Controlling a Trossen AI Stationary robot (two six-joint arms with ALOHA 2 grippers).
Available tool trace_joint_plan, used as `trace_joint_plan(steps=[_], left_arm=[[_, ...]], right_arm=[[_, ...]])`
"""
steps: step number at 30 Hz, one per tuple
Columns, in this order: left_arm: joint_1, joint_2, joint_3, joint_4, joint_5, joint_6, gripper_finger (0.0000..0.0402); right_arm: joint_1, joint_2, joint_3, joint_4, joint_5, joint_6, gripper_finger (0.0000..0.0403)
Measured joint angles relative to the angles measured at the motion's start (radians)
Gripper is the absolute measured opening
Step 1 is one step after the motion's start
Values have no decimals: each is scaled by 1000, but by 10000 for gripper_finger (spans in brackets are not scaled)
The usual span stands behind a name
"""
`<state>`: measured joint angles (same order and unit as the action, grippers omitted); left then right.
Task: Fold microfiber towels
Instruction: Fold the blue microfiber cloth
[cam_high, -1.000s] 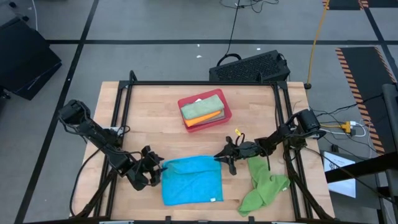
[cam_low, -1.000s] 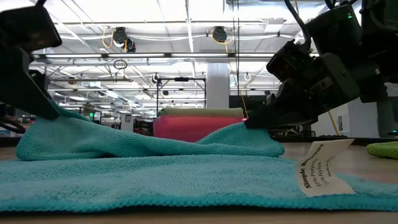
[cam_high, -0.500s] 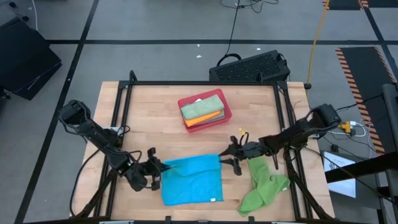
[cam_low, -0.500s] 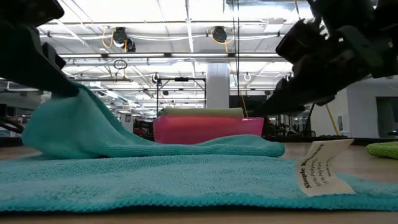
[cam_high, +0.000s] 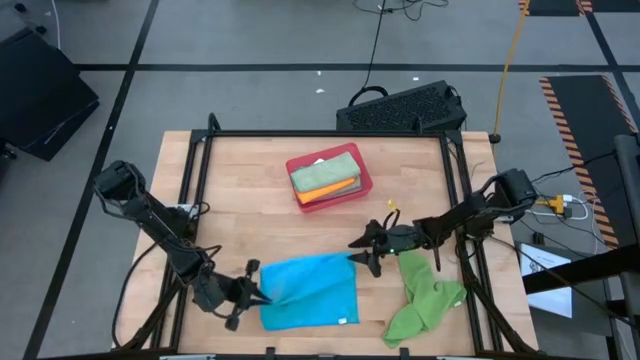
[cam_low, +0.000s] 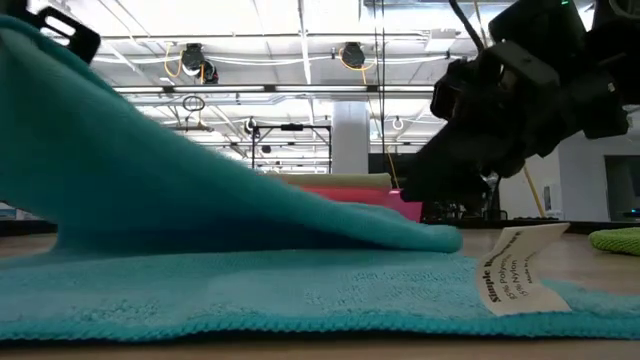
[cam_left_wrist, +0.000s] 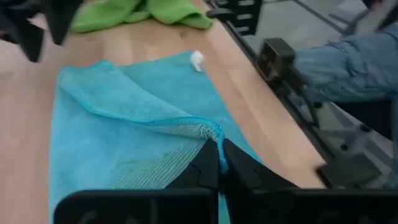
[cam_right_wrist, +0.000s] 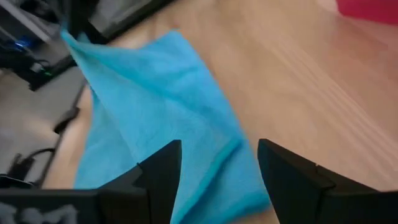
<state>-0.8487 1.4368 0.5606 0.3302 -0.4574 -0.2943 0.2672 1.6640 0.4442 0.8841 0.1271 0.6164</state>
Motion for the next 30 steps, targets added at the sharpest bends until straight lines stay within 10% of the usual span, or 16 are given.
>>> trace_joint_plan(steps=[23, 30], left_arm=[[8, 1, 0, -72, 5, -102, 5], [8, 1, 0, -72, 5, -102, 11]], right_arm=[[53, 21, 96, -140, 3, 22, 201], [54, 21, 137, -222, 26, -197, 201]])
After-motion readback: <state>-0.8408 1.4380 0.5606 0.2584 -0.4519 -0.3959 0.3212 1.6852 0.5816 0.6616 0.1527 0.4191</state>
